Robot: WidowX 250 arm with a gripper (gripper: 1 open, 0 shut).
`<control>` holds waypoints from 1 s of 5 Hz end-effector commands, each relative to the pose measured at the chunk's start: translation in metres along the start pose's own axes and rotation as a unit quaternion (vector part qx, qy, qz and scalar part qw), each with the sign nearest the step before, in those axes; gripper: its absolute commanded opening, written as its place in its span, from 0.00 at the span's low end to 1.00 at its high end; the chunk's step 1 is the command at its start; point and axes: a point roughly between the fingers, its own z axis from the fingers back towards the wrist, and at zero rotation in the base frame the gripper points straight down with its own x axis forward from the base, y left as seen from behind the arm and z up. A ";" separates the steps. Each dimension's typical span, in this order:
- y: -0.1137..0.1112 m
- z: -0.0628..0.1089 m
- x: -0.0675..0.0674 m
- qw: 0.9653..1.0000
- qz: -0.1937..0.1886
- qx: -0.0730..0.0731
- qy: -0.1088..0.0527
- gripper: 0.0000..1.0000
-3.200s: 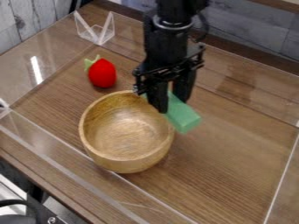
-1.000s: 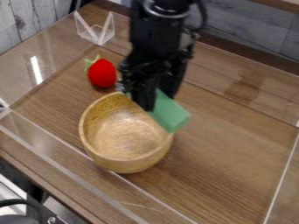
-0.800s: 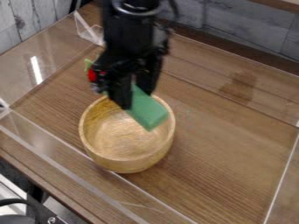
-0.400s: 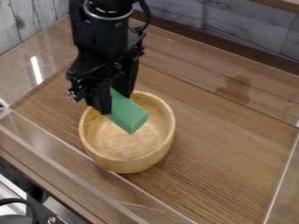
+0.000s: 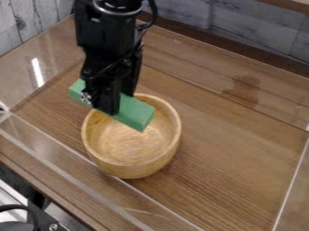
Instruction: Put the green stick in the brown bowl
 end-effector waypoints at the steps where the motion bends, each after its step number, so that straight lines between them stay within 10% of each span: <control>1: -0.006 0.008 0.002 1.000 -0.018 -0.022 -0.002 0.00; 2: -0.004 0.006 0.005 0.999 -0.039 -0.022 -0.004 0.00; 4: 0.009 -0.013 0.019 0.998 0.057 -0.004 -0.006 0.00; 5: 0.013 -0.011 0.013 1.000 0.022 -0.006 -0.009 0.00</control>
